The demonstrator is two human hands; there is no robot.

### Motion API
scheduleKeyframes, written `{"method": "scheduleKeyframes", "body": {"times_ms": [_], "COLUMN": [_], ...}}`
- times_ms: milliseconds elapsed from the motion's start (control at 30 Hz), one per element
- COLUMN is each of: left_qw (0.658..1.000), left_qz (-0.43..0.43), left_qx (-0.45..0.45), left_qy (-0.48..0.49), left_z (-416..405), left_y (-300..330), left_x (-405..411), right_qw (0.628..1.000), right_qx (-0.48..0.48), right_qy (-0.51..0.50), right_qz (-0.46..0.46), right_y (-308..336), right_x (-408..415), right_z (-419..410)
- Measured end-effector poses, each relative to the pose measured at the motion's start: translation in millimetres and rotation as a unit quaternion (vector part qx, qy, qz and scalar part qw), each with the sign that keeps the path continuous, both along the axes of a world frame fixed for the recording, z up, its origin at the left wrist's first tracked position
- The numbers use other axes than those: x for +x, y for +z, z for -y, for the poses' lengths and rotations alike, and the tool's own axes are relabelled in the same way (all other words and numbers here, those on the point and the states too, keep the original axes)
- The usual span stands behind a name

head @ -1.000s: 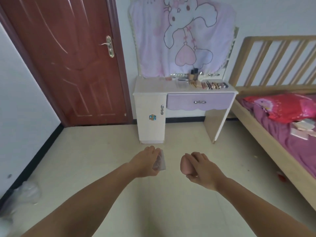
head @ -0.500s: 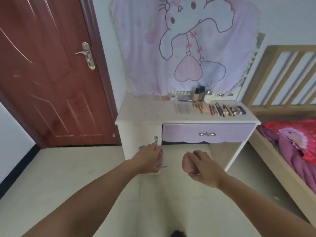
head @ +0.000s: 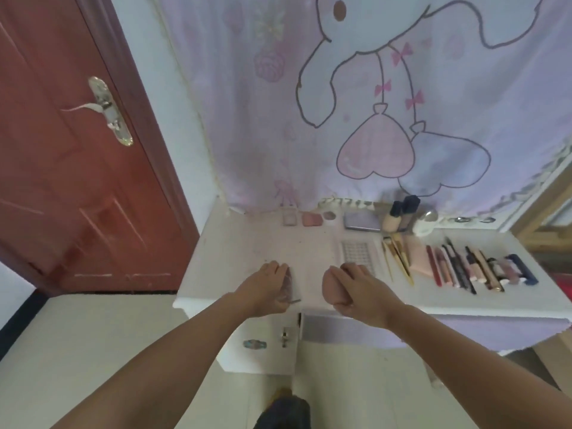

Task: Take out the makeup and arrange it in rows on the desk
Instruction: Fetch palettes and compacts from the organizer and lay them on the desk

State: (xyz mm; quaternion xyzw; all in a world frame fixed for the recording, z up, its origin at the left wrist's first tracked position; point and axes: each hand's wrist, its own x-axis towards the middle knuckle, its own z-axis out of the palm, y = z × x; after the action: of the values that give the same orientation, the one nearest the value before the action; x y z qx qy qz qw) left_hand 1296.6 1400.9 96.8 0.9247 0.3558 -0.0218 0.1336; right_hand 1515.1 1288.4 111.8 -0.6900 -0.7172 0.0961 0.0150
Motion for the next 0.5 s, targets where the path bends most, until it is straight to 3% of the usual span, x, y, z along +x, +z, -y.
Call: {"method": "scheduleKeyframes", "body": {"times_ms": [267,500], "left_qw": [0.996,0.987], "left_qz": [-0.049,-0.084], "left_qx": [-0.039,-0.076], "left_qy": [-0.065,-0.109], "left_z": [-160.1,-215.0], "left_y": [-21.3,-60.0], "left_x": [80.0,117.9], "right_qw": [0.997,0.994], "right_qx": [-0.062,-0.105], "right_qy": [-0.029,-0.019], "right_qz": [-0.017,-0.018], "right_y": [-35.6,-69.4], "right_x": [50.4,75.0], "right_z": [-161.1,-218.3]}}
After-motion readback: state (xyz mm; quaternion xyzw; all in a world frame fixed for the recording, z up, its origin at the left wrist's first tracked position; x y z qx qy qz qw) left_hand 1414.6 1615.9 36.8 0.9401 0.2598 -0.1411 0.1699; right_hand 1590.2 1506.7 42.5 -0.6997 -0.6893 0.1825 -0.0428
